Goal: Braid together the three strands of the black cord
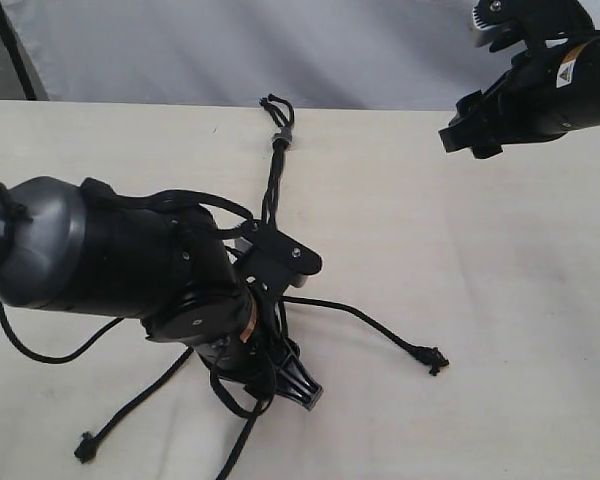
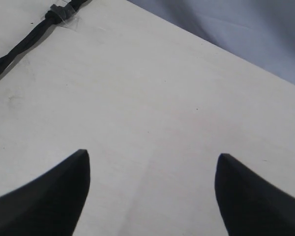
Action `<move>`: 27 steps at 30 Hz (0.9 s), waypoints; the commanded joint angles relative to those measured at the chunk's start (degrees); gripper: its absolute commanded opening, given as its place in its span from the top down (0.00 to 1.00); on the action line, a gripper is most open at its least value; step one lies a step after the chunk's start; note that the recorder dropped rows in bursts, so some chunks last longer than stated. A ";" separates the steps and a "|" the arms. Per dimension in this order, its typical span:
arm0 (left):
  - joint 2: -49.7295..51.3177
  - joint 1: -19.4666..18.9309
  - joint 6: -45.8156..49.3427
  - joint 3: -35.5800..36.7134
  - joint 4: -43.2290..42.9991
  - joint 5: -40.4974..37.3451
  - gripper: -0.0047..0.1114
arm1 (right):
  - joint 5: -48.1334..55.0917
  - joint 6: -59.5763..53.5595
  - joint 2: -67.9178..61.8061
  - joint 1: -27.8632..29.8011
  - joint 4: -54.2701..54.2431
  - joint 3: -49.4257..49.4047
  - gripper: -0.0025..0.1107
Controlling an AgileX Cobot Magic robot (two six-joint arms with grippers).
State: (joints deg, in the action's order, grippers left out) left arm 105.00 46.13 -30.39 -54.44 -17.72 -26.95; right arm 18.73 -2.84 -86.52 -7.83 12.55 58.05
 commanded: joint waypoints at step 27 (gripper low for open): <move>-0.55 2.39 8.58 -8.22 -20.60 -22.02 0.96 | -0.87 0.33 0.40 0.25 -1.59 -0.15 0.38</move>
State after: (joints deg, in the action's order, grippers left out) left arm 103.90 48.45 -22.31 -62.95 -33.20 -48.05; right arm 18.51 -2.84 -86.52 -7.83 11.36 58.05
